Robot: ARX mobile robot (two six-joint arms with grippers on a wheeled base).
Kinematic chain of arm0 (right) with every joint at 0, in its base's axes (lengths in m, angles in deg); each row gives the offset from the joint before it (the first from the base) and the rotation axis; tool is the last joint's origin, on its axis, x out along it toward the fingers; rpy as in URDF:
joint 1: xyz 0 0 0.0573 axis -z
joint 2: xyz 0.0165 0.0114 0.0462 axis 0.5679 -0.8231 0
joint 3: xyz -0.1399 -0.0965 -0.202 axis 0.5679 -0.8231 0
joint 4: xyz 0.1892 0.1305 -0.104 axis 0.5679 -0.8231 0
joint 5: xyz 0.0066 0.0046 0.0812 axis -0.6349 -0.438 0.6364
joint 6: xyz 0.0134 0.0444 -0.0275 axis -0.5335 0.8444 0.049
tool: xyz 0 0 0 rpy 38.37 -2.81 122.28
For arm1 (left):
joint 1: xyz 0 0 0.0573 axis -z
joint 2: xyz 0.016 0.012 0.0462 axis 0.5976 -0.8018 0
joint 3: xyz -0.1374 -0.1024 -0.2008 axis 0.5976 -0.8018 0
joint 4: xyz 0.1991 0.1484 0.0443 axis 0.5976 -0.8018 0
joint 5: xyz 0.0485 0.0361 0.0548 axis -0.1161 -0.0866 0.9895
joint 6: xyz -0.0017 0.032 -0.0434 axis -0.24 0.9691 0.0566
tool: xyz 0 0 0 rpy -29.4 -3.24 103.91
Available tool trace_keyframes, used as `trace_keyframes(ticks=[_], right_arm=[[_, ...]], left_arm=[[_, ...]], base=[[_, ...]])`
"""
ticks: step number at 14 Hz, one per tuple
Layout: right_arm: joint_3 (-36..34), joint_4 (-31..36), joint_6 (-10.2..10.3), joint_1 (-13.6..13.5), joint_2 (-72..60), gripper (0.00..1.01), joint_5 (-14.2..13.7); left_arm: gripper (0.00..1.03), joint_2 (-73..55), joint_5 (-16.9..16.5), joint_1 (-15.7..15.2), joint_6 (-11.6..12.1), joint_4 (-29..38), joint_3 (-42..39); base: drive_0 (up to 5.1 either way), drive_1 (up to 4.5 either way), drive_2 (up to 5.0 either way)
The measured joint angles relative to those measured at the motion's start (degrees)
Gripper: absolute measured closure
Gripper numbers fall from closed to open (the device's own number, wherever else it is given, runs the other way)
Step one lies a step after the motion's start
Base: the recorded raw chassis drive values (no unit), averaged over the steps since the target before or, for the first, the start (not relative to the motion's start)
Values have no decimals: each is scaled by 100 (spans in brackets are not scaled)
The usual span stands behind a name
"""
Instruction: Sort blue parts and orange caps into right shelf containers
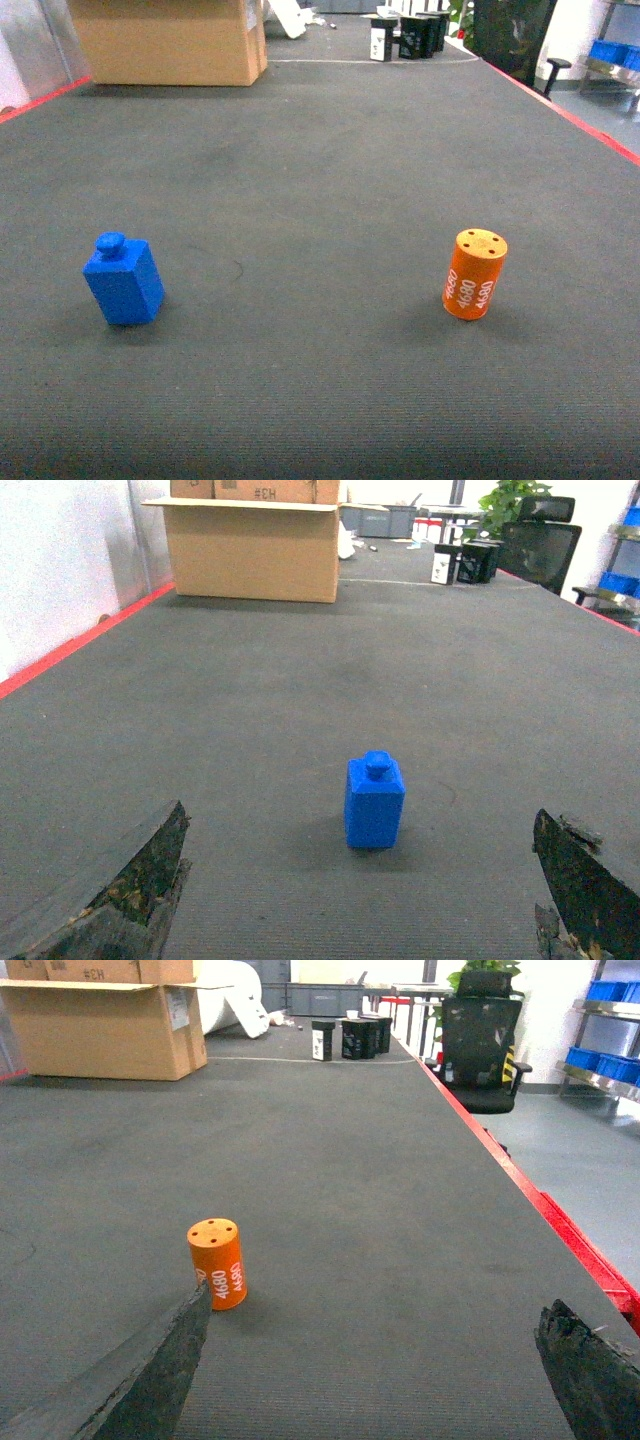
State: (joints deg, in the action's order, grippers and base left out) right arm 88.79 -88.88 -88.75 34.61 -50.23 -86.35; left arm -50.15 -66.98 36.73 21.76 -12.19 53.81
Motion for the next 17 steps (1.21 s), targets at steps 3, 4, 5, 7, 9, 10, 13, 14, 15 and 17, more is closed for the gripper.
trace_keyframes(ticks=[3,4,5,7,9,10,13,14,15,17], right_arm=[[0,0,0,0,0,3,0],[0,0,-2,0,0,3,0],[0,2,-2,0,0,3,0],[0,0,-2,0,0,3,2],[0,0,-2,0,0,3,0],[0,0,-2,0,0,3,0],[0,0,-2,0,0,3,2],[0,0,-2,0,0,3,2],[0,0,0,0,0,3,2],[0,0,-2,0,0,3,0]], left_arm=[[5,0,0,0,0,0,0],[5,0,0,0,0,0,0],[5,0,0,0,0,0,0],[5,0,0,0,0,0,0],[5,0,0,0,0,0,0],[5,0,0,0,0,0,0],[5,0,0,0,0,0,0],[5,0,0,0,0,0,0],[5,0,0,0,0,0,0],[5,0,0,0,-2,0,0]], base=[[0,0,0],[0,0,0],[0,0,0],[0,0,0],[0,0,0],[0,0,0],[0,0,0],[0,0,0],[0,0,0],[0,0,0]])
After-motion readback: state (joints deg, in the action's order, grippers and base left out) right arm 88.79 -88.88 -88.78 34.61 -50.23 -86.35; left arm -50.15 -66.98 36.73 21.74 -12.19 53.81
